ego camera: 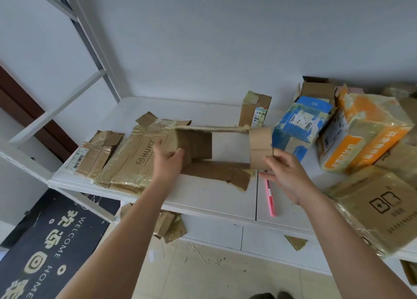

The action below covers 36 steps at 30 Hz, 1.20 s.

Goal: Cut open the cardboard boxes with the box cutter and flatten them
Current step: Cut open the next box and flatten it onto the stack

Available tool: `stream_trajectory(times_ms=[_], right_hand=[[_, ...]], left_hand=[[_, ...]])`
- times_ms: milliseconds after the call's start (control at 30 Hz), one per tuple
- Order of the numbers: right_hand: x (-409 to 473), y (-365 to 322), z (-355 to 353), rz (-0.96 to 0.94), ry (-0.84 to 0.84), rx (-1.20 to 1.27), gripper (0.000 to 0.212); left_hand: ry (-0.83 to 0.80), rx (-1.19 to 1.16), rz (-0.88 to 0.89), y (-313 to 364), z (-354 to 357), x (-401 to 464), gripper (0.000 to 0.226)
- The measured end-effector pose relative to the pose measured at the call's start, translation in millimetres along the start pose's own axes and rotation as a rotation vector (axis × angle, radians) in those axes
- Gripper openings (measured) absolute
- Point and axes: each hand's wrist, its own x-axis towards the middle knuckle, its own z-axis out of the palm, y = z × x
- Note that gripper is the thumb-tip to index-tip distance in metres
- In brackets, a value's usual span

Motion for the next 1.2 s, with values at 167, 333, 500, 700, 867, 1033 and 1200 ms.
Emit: stream_trajectory(times_ms=[167,333,500,700,867,1033,1200], right_hand=[[5,2,-3,-0.207,-0.053,-0.456,0.010],[5,21,12,-0.068,-0.344,-0.930,0.022],[8,33,33,0.028,-0.342,-0.892,0.040],[13,56,58,0.036,-0.318,-0.395,0.041],[17,85,74,-0.054,-0.379,-0.826,0.045],[15,92,81,-0.163,-0.333,-0.914,0.038],[15,76,78,-0.150,-0.255,-0.744,0.027]], left_hand=[[-0.213,-0.423,-0.157,-13,-38,-3,0.032],[-0.238,-0.624,-0.487,-34,-50,-10,0.033],[-0.091,-0.524,-0.491,-39,-43,-7,0.022],[-0.064,-0.285,-0.406,-39,-32,-5,0.018],[-0.020,-0.184,-0.355,-29,-27,-2,0.014],[-0.067,-0.055,-0.299,-22,-16,-6,0.011],[-0.066,-0.032,-0.203,-2,-11,0,0.023]])
